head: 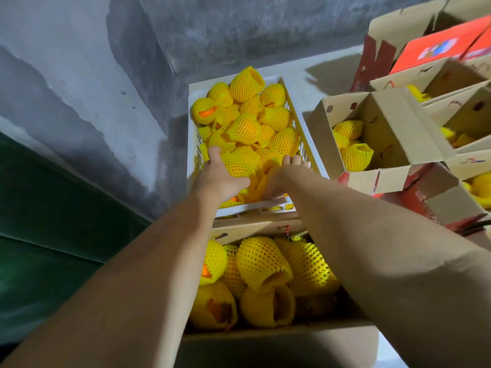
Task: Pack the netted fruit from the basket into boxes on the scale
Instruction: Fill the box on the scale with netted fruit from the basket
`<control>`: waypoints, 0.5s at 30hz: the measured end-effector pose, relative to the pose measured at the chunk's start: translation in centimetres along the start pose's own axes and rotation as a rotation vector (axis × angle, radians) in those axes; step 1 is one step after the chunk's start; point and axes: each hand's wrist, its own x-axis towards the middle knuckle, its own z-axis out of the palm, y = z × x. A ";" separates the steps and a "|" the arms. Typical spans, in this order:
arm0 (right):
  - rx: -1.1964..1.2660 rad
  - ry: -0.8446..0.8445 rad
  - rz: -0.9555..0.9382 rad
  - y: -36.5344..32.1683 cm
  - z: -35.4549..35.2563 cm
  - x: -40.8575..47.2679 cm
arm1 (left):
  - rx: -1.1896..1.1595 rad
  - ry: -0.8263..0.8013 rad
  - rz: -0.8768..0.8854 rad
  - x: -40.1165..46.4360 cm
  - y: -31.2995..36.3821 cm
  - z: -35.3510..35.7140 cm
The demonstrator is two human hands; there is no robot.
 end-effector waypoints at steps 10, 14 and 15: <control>0.557 0.206 -0.125 0.7 -1.9 -2.7 | -0.621 0.067 -0.080 -4.0 0.3 -2.6; 1.238 0.360 -0.321 1.0 -4.5 -8.8 | -1.115 0.035 -0.039 -8.8 0.4 -4.3; 1.411 0.364 -0.354 1.1 -4.5 -11.1 | -1.185 0.037 -0.018 -10.3 0.2 -4.5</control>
